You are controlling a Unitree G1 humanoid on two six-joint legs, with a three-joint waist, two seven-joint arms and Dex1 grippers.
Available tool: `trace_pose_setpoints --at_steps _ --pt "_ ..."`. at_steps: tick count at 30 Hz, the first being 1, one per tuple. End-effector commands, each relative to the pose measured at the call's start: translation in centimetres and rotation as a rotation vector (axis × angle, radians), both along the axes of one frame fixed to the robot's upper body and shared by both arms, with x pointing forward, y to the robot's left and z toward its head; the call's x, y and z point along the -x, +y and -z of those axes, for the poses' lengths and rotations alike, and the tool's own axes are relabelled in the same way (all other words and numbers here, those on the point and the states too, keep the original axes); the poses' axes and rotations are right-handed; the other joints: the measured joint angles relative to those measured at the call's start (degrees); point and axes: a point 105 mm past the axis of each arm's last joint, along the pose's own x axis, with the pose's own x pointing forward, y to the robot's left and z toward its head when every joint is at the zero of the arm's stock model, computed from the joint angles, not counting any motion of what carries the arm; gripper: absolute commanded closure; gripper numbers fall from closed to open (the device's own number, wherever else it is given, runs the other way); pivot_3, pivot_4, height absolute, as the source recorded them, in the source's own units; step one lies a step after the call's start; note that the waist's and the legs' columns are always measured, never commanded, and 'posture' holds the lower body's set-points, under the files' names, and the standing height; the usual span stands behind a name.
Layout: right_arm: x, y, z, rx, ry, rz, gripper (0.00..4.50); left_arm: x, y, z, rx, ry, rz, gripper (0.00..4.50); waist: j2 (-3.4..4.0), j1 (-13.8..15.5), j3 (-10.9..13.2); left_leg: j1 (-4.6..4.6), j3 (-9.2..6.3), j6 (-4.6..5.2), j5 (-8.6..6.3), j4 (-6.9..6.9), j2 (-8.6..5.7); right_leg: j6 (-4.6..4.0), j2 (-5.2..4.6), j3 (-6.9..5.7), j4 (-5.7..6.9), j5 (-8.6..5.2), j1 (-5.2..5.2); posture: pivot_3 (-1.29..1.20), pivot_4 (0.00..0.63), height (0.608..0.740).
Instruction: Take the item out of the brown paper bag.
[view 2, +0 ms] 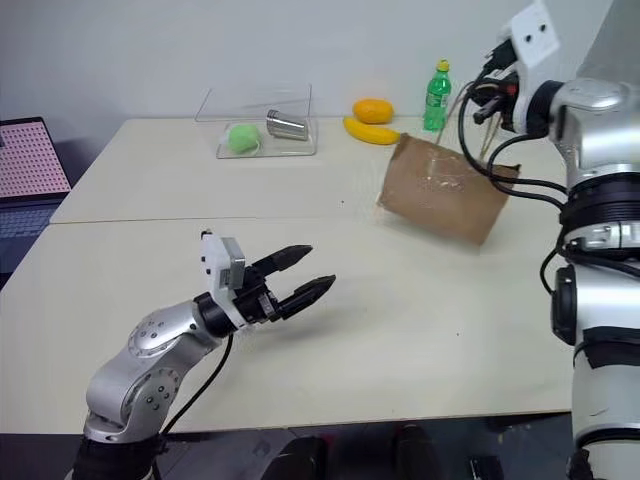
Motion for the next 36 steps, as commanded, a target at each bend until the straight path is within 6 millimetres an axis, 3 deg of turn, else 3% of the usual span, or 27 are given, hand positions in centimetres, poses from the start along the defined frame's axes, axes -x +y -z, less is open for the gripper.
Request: trace_pose_setpoints --at_steps 1,12,22,28,36 --pt "0.8 2.1 -3.9 0.004 -0.128 -0.064 4.46 0.5 0.4 -1.1 0.02 -0.054 -0.031 0.72 0.01 0.0 0.0 0.0 0.01 0.0 0.0 0.0 0.0 0.0 0.0 0.01 0.01 0.0 -0.02 0.0 0.15 0.74" --pt "0.8 10.7 -4.4 0.0 -0.146 -0.266 4.46 1.2 1.9 0.0 0.005 -0.048 -0.134 0.72 0.03 -0.1 0.0 -0.49 0.08 -0.04 0.03 0.04 0.01 -0.04 0.01 0.1 0.4 0.01 -0.75 0.0 0.15 0.74" --pt "1.6 17.9 -2.8 0.07 -0.177 -0.442 4.46 1.7 2.5 0.5 0.003 -0.057 -0.191 0.72 0.04 -0.3 0.0 -0.67 0.07 -0.21 0.13 0.03 0.02 -0.06 0.02 0.08 0.4 0.02 -0.93 0.0 0.15 0.74" --pt "1.7 20.1 -2.0 0.088 -0.17 -0.459 4.46 1.7 2.6 0.5 0.0 -0.067 -0.202 0.72 0.04 -0.1 0.0 -0.68 0.03 -0.22 0.13 0.04 0.01 -0.07 0.03 0.05 0.4 0.03 -0.92 0.0 0.15 0.74" --pt "1.9 21.5 -0.6 0.12 -0.159 -0.492 4.46 1.6 2.4 0.3 -0.001 -0.077 -0.204 0.72 0.04 -0.2 0.0 -0.68 0.03 -0.22 0.13 0.04 0.02 -0.08 0.03 0.05 0.42 0.03 -0.92 0.0 0.15 0.74"
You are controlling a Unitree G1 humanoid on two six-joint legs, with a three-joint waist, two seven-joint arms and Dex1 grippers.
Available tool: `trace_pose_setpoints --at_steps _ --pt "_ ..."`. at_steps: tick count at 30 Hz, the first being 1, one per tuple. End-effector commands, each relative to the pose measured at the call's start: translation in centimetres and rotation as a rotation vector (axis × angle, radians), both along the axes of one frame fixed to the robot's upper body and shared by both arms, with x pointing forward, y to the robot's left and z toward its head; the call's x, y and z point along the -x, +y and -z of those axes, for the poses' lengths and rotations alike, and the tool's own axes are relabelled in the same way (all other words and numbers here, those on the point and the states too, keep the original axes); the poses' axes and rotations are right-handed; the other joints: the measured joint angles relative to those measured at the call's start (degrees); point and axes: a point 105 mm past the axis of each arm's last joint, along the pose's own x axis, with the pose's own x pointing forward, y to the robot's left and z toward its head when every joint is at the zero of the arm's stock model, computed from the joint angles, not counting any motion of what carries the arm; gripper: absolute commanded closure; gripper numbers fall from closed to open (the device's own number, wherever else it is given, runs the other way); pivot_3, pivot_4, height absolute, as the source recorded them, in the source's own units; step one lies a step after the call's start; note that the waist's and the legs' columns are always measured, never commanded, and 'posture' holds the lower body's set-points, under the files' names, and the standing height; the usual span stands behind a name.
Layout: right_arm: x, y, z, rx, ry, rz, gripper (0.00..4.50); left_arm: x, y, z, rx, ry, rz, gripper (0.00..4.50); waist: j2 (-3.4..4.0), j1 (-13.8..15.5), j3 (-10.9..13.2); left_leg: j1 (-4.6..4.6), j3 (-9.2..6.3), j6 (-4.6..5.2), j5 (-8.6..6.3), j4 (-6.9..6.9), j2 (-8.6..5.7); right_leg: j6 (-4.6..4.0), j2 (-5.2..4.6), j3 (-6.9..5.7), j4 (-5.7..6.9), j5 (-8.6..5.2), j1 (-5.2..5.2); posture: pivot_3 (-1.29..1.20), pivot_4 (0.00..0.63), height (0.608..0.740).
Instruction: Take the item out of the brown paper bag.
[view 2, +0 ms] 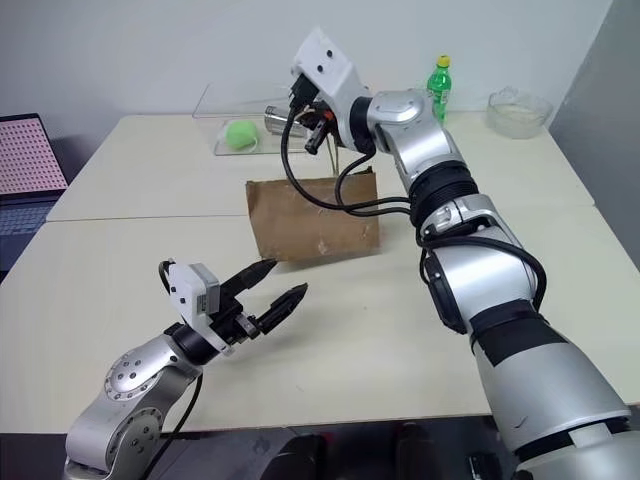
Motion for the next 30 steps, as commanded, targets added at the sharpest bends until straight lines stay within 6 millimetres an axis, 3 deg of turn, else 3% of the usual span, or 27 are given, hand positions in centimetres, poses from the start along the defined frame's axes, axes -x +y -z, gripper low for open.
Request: trace_pose_setpoints --at_steps 1,13,22,30 --pt "1.0 0.9 -2.8 -0.007 -0.111 -0.038 4.46 0.4 -0.4 -1.4 0.004 -0.068 0.016 0.72 0.0 0.0 0.0 0.0 0.0 0.0 0.0 0.0 0.0 0.0 0.0 0.0 0.0 0.0 0.0 0.0 0.15 0.74" --pt "0.7 0.7 -1.3 0.07 -0.096 -0.026 4.46 0.0 -0.4 -1.7 0.006 -0.095 0.014 0.72 0.0 -0.1 0.0 0.0 0.0 -0.02 0.01 0.0 0.0 0.0 0.0 0.0 0.01 0.0 0.0 0.0 0.15 0.74" --pt "0.5 0.4 -0.9 0.077 -0.088 -0.017 4.46 -0.3 2.7 -4.1 0.027 -0.253 -0.248 0.72 0.0 0.0 0.0 0.01 0.01 -0.02 0.01 0.01 0.01 -0.01 0.01 0.01 0.02 0.01 0.0 0.0 0.15 0.74" --pt "0.4 0.0 -0.5 0.078 -0.084 -0.029 4.46 0.3 2.4 -3.9 0.026 -0.252 -0.259 0.72 -0.01 0.0 0.0 0.01 0.01 -0.02 0.01 0.01 0.01 -0.01 0.01 0.01 0.03 0.01 0.0 0.0 0.15 0.74"
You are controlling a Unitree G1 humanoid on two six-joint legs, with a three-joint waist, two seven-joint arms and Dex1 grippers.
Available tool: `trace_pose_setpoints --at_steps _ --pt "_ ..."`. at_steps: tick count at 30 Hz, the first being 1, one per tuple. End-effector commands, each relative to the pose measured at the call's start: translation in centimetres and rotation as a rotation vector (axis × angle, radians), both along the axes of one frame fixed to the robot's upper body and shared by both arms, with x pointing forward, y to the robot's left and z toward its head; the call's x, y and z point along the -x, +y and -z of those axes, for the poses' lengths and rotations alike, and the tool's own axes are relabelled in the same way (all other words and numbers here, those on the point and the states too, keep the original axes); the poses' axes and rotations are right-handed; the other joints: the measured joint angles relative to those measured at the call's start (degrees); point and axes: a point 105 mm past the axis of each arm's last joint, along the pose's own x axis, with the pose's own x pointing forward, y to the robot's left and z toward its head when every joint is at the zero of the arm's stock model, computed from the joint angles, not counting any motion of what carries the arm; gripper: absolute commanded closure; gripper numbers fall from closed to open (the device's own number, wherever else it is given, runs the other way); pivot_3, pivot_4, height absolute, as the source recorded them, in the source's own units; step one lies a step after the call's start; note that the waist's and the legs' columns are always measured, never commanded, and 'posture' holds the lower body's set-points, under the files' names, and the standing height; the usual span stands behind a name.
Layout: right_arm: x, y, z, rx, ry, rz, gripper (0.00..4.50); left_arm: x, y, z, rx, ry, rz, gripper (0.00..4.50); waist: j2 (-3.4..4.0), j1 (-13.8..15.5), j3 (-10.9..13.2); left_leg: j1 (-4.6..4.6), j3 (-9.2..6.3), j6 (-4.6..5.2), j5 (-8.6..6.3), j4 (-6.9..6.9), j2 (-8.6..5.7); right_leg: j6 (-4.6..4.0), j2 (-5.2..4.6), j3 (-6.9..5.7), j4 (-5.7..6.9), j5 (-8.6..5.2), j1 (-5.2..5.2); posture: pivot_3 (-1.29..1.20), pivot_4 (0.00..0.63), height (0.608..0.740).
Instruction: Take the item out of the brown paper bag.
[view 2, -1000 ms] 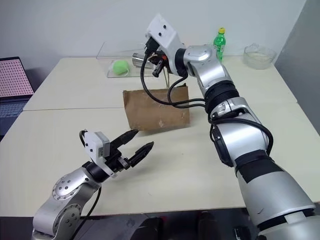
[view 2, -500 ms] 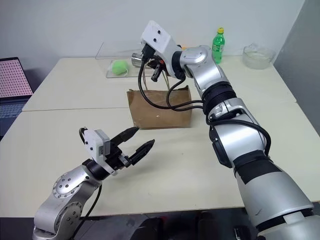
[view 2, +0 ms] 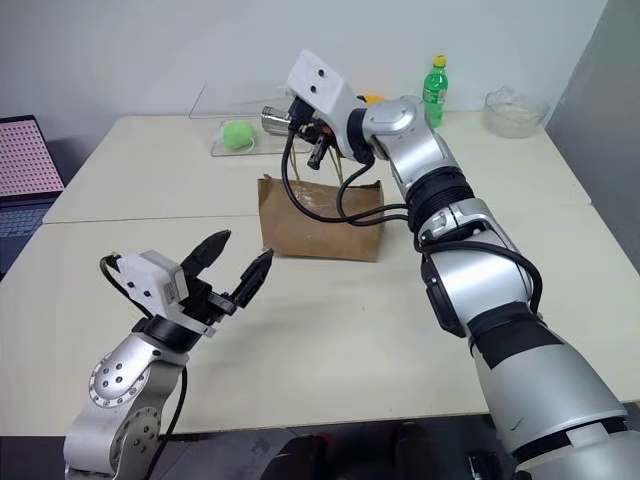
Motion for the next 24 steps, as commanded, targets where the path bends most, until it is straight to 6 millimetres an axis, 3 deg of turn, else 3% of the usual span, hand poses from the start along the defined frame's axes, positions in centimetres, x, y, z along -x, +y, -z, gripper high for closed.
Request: trace_pose_setpoints --at_steps 1,5,12,17,20,24 --pt "0.6 0.3 -2.1 -0.023 -0.075 -0.037 4.46 0.8 -0.6 -1.3 -0.009 -0.061 0.012 0.72 0.0 0.0 0.0 0.0 -0.01 0.0 0.0 0.0 0.0 0.0 0.0 -0.01 0.0 0.0 0.0 0.0 0.15 0.74" --pt "0.7 0.1 -2.2 -0.007 -0.09 -0.046 3.56 0.7 -1.2 -1.4 -0.005 -0.064 0.021 0.72 0.0 0.0 0.0 0.0 -0.01 0.01 0.0 0.0 0.0 0.0 0.0 -0.01 0.01 0.0 0.0 0.0 0.15 0.74" --pt "1.1 -1.6 -0.6 0.078 -0.038 -0.086 1.04 0.0 -1.6 -1.7 -0.003 -0.068 0.034 0.72 -0.03 0.0 0.0 0.0 -0.02 0.0 0.0 0.03 0.0 0.0 0.0 -0.02 0.01 0.0 0.02 0.0 0.15 0.74" --pt "2.6 -5.2 1.8 0.073 0.044 -0.083 1.04 -0.6 -1.6 -1.5 -0.008 -0.066 0.032 0.72 -0.08 0.5 -0.1 -0.04 -0.05 0.0 0.0 0.12 -0.01 0.0 0.0 -0.05 -0.01 0.01 0.06 0.0 0.15 0.74" --pt "4.7 -8.1 3.4 0.036 0.07 -0.024 1.04 -1.1 -1.9 -1.3 -0.004 -0.063 0.038 0.72 -0.08 0.6 -0.1 -0.16 -0.17 0.0 0.0 0.27 -0.03 0.0 -0.02 -0.13 -0.02 0.01 0.05 0.0 0.15 0.74" --pt "8.3 -9.9 4.9 -0.017 0.111 0.011 1.04 -1.7 -2.1 -1.3 -0.004 -0.06 0.044 0.72 -0.06 0.6 -0.1 -0.16 -0.13 0.05 -0.03 0.32 -0.03 0.01 -0.02 -0.09 0.03 0.01 0.05 0.0 0.15 0.74"
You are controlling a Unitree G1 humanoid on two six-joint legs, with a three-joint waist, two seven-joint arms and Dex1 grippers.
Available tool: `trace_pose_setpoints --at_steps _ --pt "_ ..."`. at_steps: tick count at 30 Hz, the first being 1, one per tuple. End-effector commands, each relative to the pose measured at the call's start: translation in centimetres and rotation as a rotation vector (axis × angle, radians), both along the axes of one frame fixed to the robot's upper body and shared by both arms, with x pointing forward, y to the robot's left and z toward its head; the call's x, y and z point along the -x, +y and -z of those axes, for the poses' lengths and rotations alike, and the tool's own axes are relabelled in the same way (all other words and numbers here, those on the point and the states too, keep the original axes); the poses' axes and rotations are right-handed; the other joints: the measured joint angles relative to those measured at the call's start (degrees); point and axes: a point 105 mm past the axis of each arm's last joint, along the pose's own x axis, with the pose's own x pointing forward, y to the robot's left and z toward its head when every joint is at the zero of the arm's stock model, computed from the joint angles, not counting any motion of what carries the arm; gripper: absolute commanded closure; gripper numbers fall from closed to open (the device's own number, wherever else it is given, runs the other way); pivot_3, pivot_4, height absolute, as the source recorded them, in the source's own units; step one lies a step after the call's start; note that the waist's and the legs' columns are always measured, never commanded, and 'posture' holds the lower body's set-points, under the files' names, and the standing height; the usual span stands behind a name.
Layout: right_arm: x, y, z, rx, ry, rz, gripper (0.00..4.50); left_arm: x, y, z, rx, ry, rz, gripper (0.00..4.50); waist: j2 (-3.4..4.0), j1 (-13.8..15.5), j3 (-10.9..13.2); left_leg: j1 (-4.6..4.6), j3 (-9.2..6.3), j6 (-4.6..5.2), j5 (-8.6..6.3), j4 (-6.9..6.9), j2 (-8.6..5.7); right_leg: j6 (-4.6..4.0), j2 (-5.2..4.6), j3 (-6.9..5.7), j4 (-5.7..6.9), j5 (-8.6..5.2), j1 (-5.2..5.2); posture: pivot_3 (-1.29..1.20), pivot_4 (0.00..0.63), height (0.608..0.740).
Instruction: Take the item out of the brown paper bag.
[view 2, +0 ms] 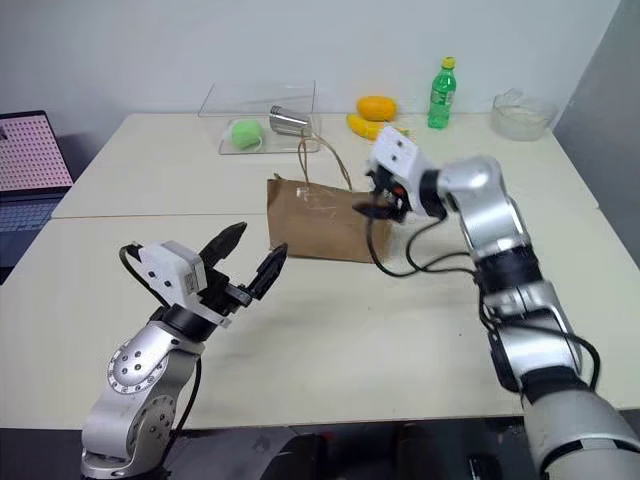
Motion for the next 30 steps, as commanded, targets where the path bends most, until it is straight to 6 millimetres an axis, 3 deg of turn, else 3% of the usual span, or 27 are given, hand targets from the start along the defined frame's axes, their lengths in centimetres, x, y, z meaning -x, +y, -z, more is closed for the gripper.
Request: trace_pose_setpoints --at_steps 1,3,6,8,11,16,21,25,30 --pt "4.3 -0.5 -2.4 -0.126 -0.063 -0.012 1.04 -0.5 -0.5 -1.3 0.005 -0.052 0.015 0.72 0.0 0.1 0.0 -0.01 -0.05 0.04 -0.02 0.01 0.0 0.0 0.0 -0.04 0.02 0.0 0.01 0.0 0.15 0.74" --pt "6.4 -1.2 -2.1 -0.224 -0.038 0.024 1.04 -1.2 -0.7 -1.8 0.011 -0.062 0.03 0.72 0.0 0.3 0.0 0.0 -0.15 0.12 -0.07 0.08 0.03 0.0 0.03 -0.14 0.02 0.0 0.08 0.0 0.15 0.74" --pt "10.4 -1.2 -1.7 -0.409 -0.049 0.042 1.0 -2.7 -0.5 -3.1 0.008 -0.088 0.042 1.31 -0.07 0.7 -0.1 -0.02 -0.22 0.12 -0.07 0.22 0.0 0.02 0.05 -0.17 0.03 0.01 0.17 0.0 0.15 0.74" --pt "11.4 -1.2 -1.6 -0.47 -0.066 0.085 1.0 -3.3 -0.1 -3.6 -0.005 -0.104 0.04 1.87 -0.06 0.5 -0.1 -0.01 -0.17 0.13 -0.07 0.26 0.0 0.03 0.06 -0.13 0.04 0.02 0.17 0.0 0.15 0.74" --pt "12.8 -1.1 -0.8 -0.59 -0.087 0.2 1.0 -5.8 1.1 -4.5 -0.054 -0.111 0.004 2.89 -0.13 0.7 -0.1 0.06 -0.23 0.13 -0.07 0.35 0.01 0.09 0.1 -0.18 0.05 0.06 0.24 0.0 0.15 0.74" --pt "14.5 -0.8 0.2 -0.624 -0.104 0.232 1.0 -13.1 3.0 -7.0 -0.209 -0.084 -0.018 4.48 -0.21 1.1 -0.1 0.04 -0.3 0.12 -0.06 0.44 -0.03 0.1 0.14 -0.29 0.06 0.07 0.3 0.0 0.15 0.74" --pt "14.2 -1.5 0.1 -0.624 -0.124 0.28 1.0 -17.4 2.2 -9.3 -0.344 -0.077 -0.068 4.48 -0.23 1.0 -0.1 0.04 -0.35 0.11 -0.06 0.4 -0.1 0.15 0.11 -0.28 -0.09 0.09 0.34 0.0 0.15 0.74" --pt "14.5 -1.6 0.3 -0.631 -0.12 0.294 1.0 -18.8 0.7 -8.1 -0.513 0.02 -0.057 4.48 -0.25 0.5 -0.1 -0.08 -0.34 -0.02 0.0 0.27 -0.1 0.14 0.1 -0.25 -0.09 0.08 0.12 0.0 0.15 0.74" --pt "15.2 -1.9 0.9 -0.612 -0.108 0.3 1.0 -19.1 -0.4 -6.2 -0.726 0.12 -0.017 4.48 -0.27 -0.5 -0.1 -0.1 -0.33 0.15 -0.09 0.31 -0.12 0.15 0.1 -0.23 -0.02 0.07 0.11 0.0 0.15 0.74"
